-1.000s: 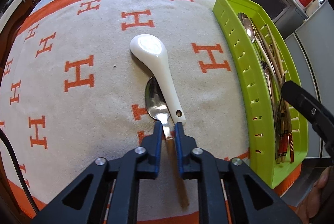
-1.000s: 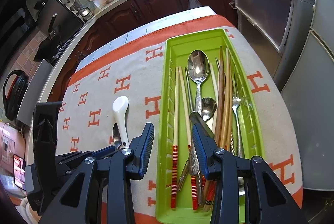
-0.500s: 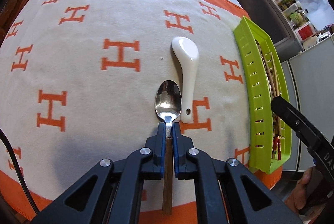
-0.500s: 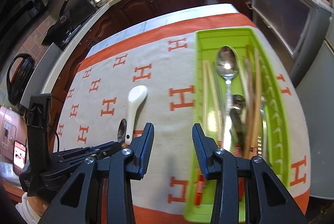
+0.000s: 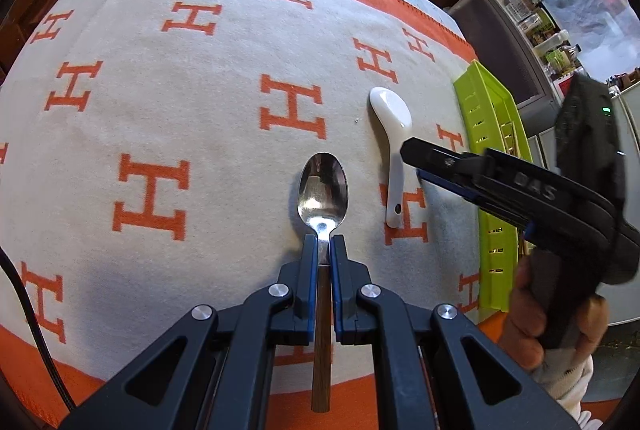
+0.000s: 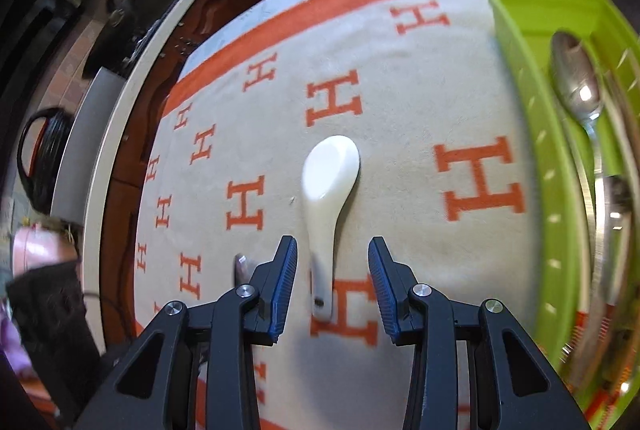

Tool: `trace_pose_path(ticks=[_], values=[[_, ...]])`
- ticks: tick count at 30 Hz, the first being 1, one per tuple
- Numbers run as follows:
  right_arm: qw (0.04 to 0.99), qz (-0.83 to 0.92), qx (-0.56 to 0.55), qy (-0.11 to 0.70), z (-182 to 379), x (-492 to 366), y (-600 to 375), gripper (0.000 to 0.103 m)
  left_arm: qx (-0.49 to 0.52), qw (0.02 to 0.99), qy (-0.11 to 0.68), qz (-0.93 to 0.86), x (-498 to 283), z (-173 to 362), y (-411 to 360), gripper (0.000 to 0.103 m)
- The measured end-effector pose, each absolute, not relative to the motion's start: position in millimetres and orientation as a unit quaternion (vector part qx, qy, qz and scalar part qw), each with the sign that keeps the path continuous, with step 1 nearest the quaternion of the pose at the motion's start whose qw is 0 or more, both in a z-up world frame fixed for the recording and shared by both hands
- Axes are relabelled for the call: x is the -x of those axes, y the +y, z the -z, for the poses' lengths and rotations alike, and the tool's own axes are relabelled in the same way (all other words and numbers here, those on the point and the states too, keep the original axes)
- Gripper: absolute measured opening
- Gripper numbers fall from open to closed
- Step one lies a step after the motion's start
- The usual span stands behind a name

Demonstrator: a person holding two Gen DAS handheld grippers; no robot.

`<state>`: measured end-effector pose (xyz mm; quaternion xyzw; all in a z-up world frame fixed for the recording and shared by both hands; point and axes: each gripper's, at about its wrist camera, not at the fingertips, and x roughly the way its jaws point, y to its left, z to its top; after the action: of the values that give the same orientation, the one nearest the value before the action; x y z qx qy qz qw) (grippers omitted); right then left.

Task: Organize utensils
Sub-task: 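Lift the silver spoon with the left tool while the right tool grasps the white ceramic spoon, then carry both spoons into the green tray and open both tools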

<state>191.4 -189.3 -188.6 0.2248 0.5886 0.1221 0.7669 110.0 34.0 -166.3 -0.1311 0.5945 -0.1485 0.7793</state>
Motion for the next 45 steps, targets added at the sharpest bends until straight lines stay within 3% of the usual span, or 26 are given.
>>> trace_pose_path(ticks=[4,8,16,18,29,37,45], values=[[0.773,-0.125,-0.238,0.575,196,-205,-184,0.038,0.138,0.785,0.584,0.152,-112,163,44,0.004],[0.777,-0.122,-0.223,0.575,200,-214,-172,0.02,0.146,0.789,0.577,0.152,-114,159,56,0.004],[0.808,-0.109,-0.16,0.556,188,-208,-143,0.014,0.155,0.791,0.571,0.154,-115,155,64,0.004],[0.811,-0.112,-0.159,0.552,185,-205,-142,0.008,0.155,0.793,0.569,0.155,-115,153,62,0.004],[0.841,-0.108,-0.159,0.505,138,-161,-189,0.008,0.132,0.801,0.559,0.172,-114,127,33,0.004],[0.88,-0.065,-0.106,0.458,82,-122,-270,0.008,0.091,0.81,0.537,0.217,-121,90,-37,0.004],[0.883,-0.044,-0.065,0.462,92,-144,-331,0.008,0.064,0.802,0.543,0.243,-143,87,-125,0.004]])
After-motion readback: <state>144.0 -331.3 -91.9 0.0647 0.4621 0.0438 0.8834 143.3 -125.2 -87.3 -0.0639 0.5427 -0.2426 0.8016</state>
